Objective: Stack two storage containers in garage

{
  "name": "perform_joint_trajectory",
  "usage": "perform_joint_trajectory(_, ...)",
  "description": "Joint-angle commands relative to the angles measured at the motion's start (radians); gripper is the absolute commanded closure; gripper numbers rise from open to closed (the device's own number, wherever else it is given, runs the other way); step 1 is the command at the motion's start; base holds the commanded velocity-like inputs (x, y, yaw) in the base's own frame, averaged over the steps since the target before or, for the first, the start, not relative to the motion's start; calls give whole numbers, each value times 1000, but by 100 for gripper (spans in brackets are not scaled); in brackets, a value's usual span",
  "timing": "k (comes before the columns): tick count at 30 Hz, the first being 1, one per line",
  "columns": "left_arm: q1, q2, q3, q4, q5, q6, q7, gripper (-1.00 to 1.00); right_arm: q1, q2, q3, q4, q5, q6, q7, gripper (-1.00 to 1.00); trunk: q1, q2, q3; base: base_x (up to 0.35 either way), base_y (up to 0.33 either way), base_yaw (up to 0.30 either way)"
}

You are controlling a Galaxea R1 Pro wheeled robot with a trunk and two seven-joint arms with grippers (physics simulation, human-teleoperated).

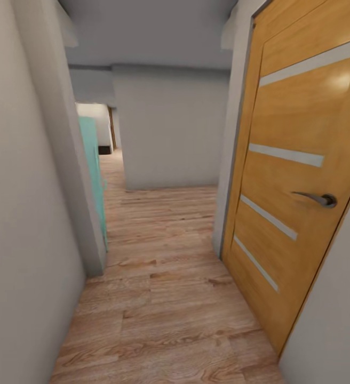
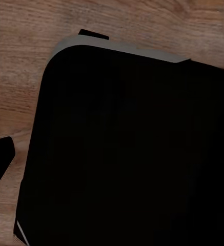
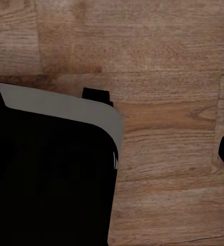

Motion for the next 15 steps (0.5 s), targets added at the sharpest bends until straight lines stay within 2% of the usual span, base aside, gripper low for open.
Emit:
perform_joint_trajectory(1,0,0,0,-1,4,-2,1,-100,-1,1,8,2,-8,-4,-1,-100,1,0,-1,323,0,0)
perform_joint_trajectory(5,0,0,0,-1,4,-3,1,-100,-1,4,-3,2,-23,-3,-1,-100,1,0,-1,323,0,0)
perform_joint_trajectory(15,0,0,0,-1,4,-3,1,-100,-1,9,-5,2,-19,0,-4,-100,1,0,-1,323,0,18)
